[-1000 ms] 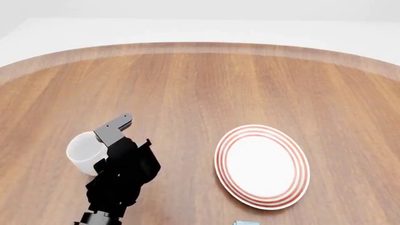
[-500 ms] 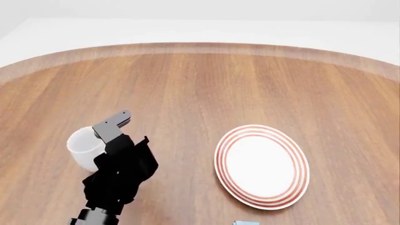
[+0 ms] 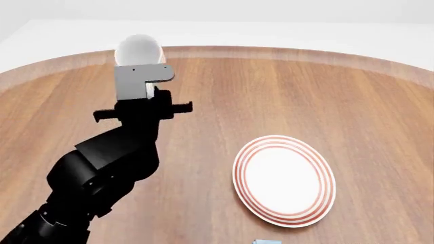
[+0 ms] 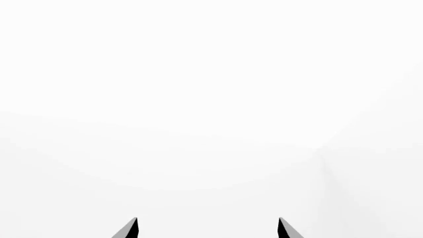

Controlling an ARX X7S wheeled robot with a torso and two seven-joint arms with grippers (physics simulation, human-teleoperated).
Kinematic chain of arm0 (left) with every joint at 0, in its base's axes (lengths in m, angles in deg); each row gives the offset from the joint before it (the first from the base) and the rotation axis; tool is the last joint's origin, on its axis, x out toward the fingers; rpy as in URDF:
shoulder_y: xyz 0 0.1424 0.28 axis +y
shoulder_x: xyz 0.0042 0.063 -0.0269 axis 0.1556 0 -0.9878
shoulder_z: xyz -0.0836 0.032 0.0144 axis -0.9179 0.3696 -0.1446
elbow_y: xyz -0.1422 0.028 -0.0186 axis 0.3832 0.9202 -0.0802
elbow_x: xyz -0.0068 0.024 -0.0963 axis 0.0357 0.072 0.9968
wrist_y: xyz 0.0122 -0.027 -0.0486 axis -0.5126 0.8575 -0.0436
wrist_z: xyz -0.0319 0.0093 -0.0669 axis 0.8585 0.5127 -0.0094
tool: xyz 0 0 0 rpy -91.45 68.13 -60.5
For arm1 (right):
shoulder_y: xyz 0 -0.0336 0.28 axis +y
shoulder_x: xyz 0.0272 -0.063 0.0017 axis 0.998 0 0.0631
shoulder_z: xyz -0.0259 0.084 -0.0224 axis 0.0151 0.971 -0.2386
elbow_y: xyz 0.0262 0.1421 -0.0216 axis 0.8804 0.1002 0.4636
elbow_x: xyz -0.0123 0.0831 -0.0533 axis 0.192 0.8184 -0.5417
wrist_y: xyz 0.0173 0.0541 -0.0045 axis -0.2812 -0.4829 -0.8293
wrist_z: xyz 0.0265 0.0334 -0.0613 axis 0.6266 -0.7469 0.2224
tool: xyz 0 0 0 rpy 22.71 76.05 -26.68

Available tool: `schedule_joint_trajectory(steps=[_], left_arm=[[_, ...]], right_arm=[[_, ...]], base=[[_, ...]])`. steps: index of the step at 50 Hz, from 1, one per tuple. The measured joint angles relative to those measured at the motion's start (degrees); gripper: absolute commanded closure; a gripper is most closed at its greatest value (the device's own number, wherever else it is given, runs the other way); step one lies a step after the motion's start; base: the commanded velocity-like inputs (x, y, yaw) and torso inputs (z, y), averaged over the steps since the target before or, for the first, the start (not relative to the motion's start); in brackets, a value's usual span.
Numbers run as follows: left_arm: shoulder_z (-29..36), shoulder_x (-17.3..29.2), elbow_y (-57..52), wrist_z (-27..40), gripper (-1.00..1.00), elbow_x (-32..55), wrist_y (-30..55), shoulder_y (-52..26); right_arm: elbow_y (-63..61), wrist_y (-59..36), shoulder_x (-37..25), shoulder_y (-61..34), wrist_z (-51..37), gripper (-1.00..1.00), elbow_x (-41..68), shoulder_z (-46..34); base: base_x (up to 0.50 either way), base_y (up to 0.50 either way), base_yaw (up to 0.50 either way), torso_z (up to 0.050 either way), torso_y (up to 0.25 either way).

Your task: Pick up the white mug and put it on the plate, and put the chocolate pudding to the right of the plate.

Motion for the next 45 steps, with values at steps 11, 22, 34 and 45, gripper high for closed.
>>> schedule_joint_trajectory(steps=[11, 22, 34, 45], left_arm=[[7.5, 3.5, -2.2, -18.1, 1.0, -0.1, 1.0, -5.5], [13.7, 4.2, 0.7, -36.8, 1.0, 1.0, 2.0, -11.3], [19.0, 2.2, 4.6, -49.3, 1.0, 1.2, 4.1, -16.6], [21.8, -2.1, 10.1, -53.9, 1.0, 0.7, 5.5, -19.7]], right_arm=[[0.2, 0.3, -0.1, 0.3, -0.1, -1.0, 0.1, 0.1], [0.3, 0.5, -0.4, 0.4, -0.3, -1.0, 0.5, 0.5], [0.3, 0.7, -0.7, 0.5, -0.4, -1.0, 0.7, 0.8], [0.8, 1.2, -0.8, 0.6, -0.4, -1.0, 0.8, 1.0]], base=[[0.0, 0.0, 0.0, 0.0, 0.0], [0.0, 0.0, 0.0, 0.0, 0.0], [0.0, 0.0, 0.0, 0.0, 0.0], [0.0, 0.0, 0.0, 0.0, 0.0]])
